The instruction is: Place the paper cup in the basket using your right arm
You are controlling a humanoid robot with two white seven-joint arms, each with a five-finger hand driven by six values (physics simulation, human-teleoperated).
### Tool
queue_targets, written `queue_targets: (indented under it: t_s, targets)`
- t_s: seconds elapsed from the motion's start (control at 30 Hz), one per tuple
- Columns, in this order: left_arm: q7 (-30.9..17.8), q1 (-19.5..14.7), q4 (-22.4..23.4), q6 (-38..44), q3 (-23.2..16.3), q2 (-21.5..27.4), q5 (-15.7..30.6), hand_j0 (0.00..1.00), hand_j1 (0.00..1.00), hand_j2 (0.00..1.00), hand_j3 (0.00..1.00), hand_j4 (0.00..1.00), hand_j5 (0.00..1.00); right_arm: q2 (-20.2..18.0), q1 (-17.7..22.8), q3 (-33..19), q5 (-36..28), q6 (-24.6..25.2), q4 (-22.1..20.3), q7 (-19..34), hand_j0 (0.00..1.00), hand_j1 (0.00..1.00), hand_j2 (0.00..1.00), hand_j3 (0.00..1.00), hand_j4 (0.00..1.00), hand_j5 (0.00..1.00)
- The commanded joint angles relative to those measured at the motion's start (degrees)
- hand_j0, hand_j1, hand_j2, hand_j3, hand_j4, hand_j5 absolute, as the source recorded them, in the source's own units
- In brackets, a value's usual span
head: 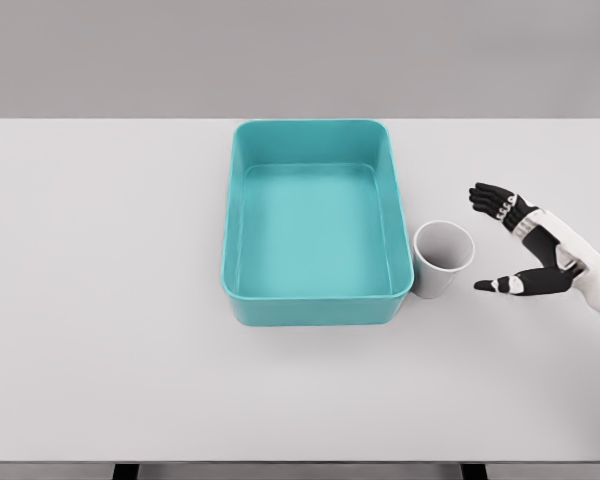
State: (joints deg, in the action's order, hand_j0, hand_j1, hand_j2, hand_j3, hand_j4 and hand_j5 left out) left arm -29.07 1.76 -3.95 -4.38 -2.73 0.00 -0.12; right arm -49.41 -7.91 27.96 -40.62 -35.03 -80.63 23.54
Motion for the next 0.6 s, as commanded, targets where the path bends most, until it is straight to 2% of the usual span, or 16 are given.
queue_targets:
  t_s: [0.0, 0.07, 0.57]
  targets:
    - [-0.02, 0.00, -0.01, -0.01, 0.00, 0.00, 0.04, 1.00, 1.00, 1.00, 1.00, 1.00, 1.00, 0.98, 0.00, 1.31, 0.01, 0.03, 1.70, -0.24, 1.00, 1.00, 1.00, 1.00, 1.00, 1.00]
    - [-0.02, 0.00, -0.01, -0.01, 0.00, 0.00, 0.04, 1.00, 1.00, 1.00, 1.00, 1.00, 1.00, 1.86, -1.85, 2.98, 0.01, 0.03, 2.85, -0.24, 1.00, 1.00, 1.00, 1.00, 1.00, 1.00]
    - [-0.02, 0.00, -0.01, -0.01, 0.00, 0.00, 0.04, 1.00, 1.00, 1.00, 1.00, 1.00, 1.00, 4.85, -2.02, 4.74, 1.68, 0.03, 3.29, -0.33, 1.00, 1.00, 1.00, 1.00, 1.00, 1.00]
